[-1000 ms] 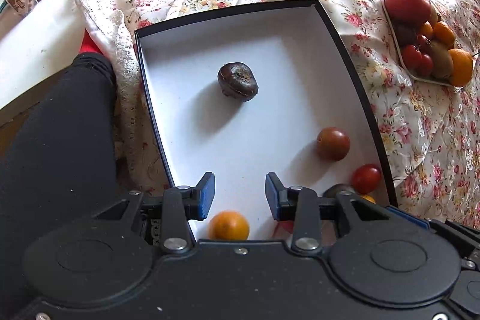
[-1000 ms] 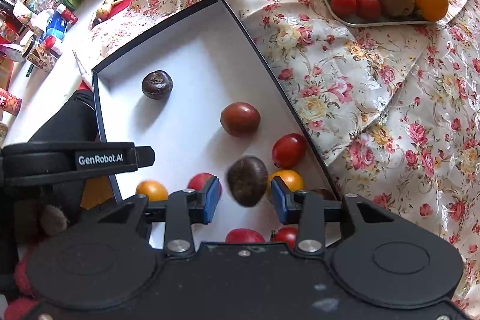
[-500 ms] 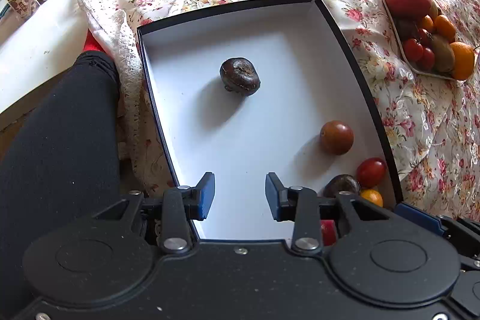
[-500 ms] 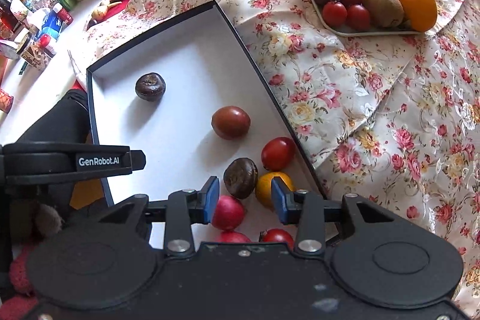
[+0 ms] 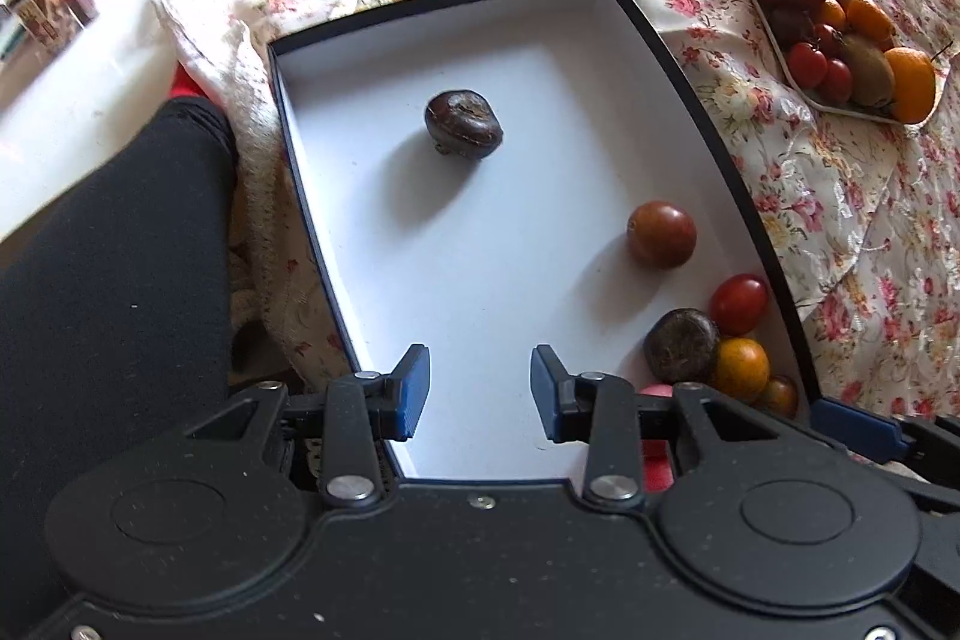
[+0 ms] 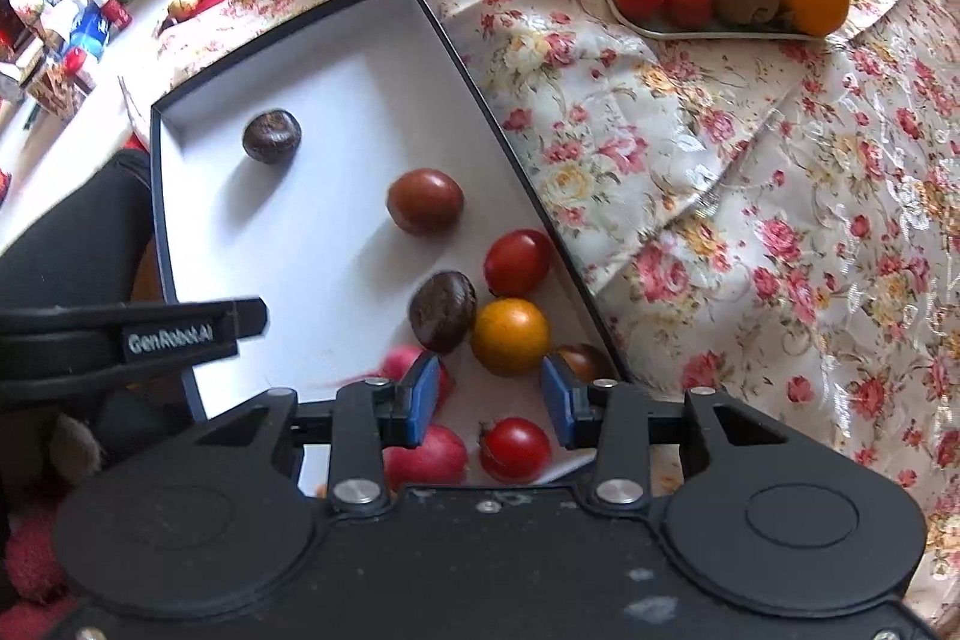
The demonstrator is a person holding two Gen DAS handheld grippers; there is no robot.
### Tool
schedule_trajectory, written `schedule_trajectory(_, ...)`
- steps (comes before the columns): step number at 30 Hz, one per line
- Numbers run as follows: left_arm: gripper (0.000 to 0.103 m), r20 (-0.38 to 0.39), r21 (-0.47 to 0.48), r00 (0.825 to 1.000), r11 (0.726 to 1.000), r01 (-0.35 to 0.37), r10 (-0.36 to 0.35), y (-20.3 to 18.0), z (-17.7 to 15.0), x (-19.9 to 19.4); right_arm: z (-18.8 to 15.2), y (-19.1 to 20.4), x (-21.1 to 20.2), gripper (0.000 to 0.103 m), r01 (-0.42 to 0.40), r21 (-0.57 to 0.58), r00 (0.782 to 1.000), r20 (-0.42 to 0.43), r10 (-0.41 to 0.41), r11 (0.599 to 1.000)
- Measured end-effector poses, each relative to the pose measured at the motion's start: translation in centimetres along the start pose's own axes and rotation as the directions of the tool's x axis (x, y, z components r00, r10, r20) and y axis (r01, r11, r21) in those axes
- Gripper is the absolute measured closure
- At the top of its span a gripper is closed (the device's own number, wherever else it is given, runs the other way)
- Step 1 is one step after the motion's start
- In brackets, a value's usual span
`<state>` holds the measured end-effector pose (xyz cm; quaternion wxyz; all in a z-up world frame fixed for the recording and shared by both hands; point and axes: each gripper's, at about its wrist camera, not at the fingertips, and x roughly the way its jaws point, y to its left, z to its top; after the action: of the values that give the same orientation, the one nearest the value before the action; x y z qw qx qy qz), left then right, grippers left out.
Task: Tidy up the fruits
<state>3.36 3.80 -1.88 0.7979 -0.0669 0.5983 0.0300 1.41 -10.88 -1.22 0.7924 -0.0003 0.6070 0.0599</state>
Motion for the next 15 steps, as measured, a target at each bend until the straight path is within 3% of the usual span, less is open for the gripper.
schedule_trajectory(15,0.058,0.038,0.016,0.999,1.0,-0.009,0.009,-1.7,-3.1,-0.8,-2.8,-3.2,-1.7,0.061,-0.012,0.009,1.0,-0.02,0.012,1.0)
